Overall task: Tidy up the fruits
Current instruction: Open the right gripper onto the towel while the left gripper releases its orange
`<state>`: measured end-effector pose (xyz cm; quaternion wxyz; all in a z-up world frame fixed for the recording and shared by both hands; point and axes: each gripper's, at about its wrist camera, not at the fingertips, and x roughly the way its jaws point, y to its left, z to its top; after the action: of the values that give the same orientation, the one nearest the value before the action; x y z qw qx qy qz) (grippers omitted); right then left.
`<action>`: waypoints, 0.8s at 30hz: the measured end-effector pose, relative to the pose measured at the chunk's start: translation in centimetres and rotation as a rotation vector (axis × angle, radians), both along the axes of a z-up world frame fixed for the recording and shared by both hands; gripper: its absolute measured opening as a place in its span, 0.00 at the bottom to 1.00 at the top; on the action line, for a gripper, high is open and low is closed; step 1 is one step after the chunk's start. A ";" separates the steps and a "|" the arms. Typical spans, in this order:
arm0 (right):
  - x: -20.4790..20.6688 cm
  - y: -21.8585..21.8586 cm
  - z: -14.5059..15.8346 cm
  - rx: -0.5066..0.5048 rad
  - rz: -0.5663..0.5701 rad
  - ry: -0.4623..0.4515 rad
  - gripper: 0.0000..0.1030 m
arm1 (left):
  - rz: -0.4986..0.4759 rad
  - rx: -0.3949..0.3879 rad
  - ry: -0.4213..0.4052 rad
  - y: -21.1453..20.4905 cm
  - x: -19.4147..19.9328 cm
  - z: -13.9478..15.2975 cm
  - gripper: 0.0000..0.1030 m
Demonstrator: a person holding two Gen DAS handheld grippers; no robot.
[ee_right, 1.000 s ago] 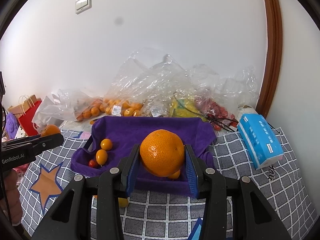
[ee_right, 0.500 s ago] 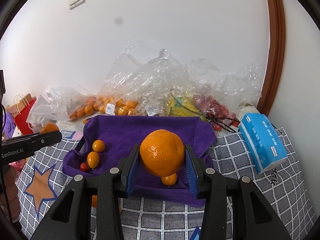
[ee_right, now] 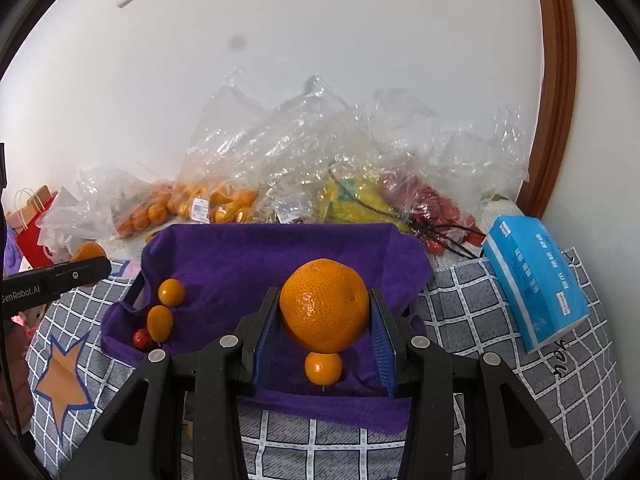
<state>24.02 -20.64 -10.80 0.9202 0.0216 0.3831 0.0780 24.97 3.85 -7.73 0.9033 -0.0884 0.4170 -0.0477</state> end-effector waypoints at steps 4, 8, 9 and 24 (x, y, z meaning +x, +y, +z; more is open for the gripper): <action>0.7 -0.1 -1.3 -0.003 -0.006 0.024 0.41 | 0.004 -0.002 0.015 0.3 0.9 -0.8 0.38; 1.5 -0.5 -2.9 0.002 -0.015 0.058 0.41 | 0.005 0.001 0.027 0.5 1.5 -1.5 0.38; 1.8 -0.6 -3.5 0.001 -0.017 0.068 0.41 | 0.006 0.001 0.031 0.4 1.6 -1.7 0.38; 3.9 -1.6 -7.7 0.023 -0.021 0.149 0.42 | -0.050 -0.003 0.087 -1.8 4.0 -4.2 0.38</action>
<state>27.88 -22.27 -18.54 0.8896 0.0419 0.4492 0.0708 28.93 2.03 -11.95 0.8828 -0.0815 0.4577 -0.0671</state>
